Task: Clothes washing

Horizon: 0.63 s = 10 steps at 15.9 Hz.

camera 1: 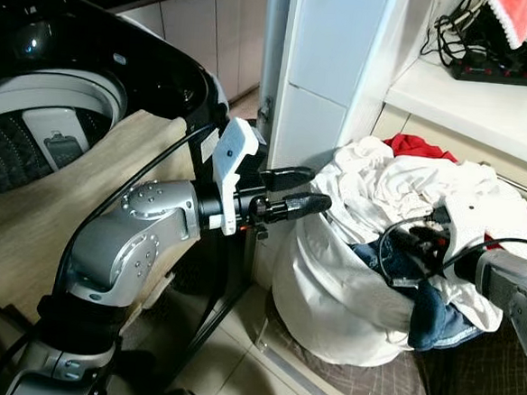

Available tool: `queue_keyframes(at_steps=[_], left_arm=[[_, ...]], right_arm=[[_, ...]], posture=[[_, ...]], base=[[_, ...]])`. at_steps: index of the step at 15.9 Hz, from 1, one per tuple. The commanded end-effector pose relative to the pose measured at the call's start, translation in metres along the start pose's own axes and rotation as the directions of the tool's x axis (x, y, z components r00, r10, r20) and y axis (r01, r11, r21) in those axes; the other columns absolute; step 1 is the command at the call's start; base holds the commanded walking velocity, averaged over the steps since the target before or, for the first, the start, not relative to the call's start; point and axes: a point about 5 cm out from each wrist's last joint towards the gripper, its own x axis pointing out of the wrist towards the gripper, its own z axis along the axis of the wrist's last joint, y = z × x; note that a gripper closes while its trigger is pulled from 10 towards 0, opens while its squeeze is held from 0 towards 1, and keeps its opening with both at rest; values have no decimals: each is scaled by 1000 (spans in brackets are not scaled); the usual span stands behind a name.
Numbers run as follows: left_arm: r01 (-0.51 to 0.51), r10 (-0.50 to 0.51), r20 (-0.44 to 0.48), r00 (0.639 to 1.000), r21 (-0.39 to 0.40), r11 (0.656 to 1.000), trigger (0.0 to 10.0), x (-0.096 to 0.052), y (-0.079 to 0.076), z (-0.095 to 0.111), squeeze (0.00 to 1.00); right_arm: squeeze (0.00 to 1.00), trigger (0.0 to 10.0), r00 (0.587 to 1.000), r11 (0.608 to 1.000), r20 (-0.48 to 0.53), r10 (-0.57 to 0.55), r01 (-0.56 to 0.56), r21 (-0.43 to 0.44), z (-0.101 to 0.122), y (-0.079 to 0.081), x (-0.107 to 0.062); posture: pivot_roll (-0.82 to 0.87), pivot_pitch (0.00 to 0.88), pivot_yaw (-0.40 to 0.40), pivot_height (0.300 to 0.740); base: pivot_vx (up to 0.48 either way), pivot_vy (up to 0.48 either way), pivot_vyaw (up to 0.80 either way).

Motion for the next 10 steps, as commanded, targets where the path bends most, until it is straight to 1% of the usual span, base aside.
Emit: queue_keyframes(at_steps=[1,3,8,10], left_arm=[[0,0,1,1000,2,1000,10000,0,-4,0,0],[-1,1,-2,1000,2,1000,10000,0,-5,-1,0],[4,-4,-3,1000,-2,1000,10000,0,-6,-1,0],[0,0,-5,1000,-1,1000,10000,-1,-5,-1,0]], right_arm=[[0,0,999,1000,37,-11,10,8,6,-4,-1],[0,0,998,1000,58,0,-1,18,7,-4,-1],[0,0,997,998,56,53,-54,32,4,0,-1],[0,0,996,997,71,62,-66,47,6,1,0]], posture=[[-111,52,-4,740],[-112,50,-2,740],[-110,50,-4,740],[-109,50,-4,740]], base=[[0,0,0],[0,0,0],[0,0,0],[0,0,0]])
